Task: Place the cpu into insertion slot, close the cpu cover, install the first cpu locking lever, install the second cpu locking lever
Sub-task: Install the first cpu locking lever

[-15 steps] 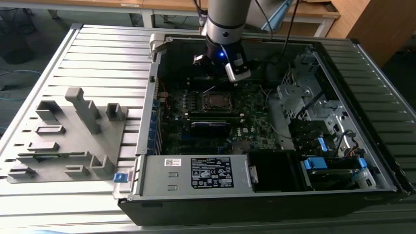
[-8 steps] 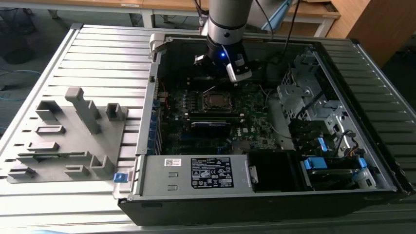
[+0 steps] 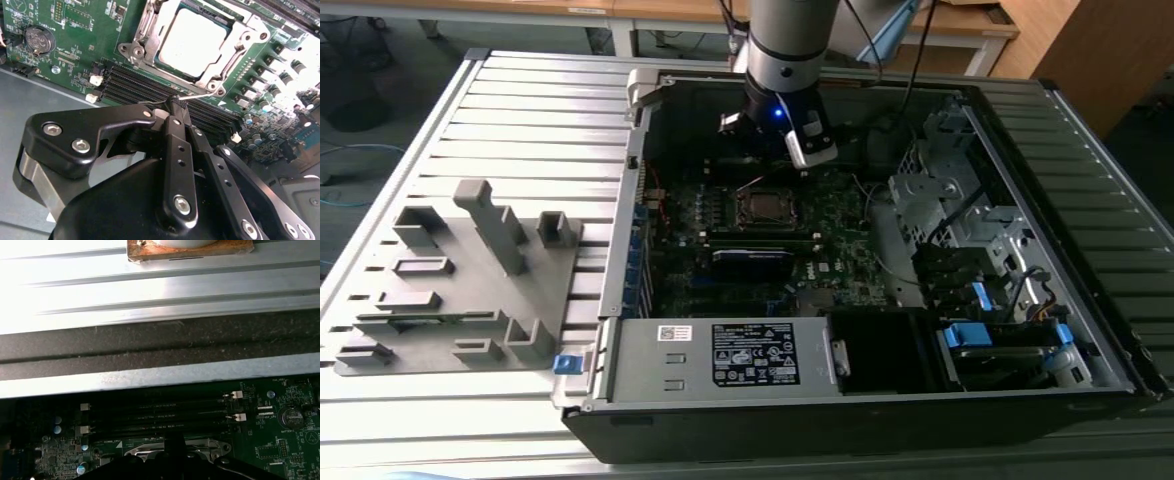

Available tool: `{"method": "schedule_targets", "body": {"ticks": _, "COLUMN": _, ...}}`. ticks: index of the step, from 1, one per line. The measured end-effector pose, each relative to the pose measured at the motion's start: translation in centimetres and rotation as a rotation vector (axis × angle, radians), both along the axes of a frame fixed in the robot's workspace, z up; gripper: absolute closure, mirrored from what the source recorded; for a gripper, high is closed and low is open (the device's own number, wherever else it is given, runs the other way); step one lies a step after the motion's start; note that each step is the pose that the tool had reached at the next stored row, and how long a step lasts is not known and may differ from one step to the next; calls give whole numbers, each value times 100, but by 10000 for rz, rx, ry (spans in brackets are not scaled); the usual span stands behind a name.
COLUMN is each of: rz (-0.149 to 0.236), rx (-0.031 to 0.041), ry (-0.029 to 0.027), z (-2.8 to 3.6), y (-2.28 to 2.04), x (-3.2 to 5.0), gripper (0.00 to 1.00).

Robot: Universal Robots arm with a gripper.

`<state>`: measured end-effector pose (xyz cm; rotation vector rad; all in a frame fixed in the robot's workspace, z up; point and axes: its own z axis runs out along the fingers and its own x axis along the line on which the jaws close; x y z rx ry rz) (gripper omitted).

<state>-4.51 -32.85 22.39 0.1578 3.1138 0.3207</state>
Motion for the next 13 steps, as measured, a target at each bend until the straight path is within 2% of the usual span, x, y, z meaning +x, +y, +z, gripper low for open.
{"method": "schedule_targets", "body": {"ticks": 8, "rz": 0, "rx": -3, "ry": -9, "z": -30, "y": 1, "x": 9, "gripper": 89}}
{"method": "schedule_targets", "body": {"ticks": 11, "rz": -1, "rx": -5, "ry": -104, "z": -41, "y": 1, "x": 9, "gripper": 89}}
{"method": "schedule_targets", "body": {"ticks": 13, "rz": -1, "rx": -5, "ry": -202, "z": -50, "y": 1, "x": 9, "gripper": 89}}
